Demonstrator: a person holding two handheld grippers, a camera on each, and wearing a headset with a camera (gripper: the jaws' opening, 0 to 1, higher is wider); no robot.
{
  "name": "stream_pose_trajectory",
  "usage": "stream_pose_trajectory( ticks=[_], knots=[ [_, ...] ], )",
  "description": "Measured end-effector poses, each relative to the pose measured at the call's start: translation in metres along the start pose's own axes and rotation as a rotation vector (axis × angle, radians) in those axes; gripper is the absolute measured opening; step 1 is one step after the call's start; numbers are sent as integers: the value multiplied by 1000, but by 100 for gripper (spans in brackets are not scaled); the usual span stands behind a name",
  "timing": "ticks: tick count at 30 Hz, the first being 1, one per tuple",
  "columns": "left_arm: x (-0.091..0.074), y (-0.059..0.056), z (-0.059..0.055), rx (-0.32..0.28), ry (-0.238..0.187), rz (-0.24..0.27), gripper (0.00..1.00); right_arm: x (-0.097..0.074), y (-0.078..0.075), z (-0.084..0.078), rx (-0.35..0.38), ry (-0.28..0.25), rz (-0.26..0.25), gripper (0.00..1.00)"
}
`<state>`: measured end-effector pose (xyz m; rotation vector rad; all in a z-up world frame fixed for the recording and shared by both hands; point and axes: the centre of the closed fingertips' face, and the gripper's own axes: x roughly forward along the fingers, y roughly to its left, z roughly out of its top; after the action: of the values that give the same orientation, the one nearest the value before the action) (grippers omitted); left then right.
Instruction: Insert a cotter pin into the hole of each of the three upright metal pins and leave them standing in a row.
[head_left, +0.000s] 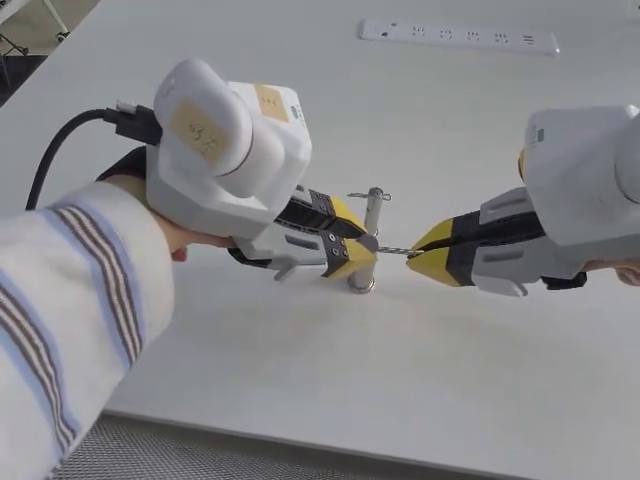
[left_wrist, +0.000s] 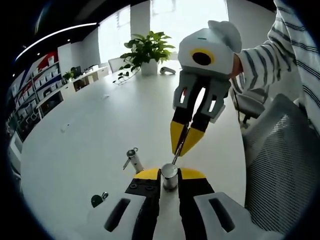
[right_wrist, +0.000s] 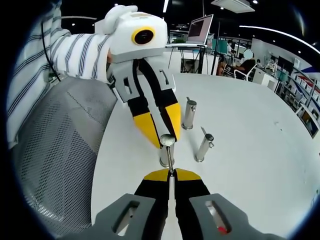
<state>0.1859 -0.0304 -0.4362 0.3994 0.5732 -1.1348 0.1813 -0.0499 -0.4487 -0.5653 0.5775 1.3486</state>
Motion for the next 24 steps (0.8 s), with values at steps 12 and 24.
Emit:
stream_pose_trajectory(
  ticks=[12,24],
  knots=[
    [1,2,-1,7,7,6,9,12,-1,6,1,-8,13,0],
    [1,2,-2,7,11,10,9,12,-8,10,-12,-38,-11,19]
  ],
)
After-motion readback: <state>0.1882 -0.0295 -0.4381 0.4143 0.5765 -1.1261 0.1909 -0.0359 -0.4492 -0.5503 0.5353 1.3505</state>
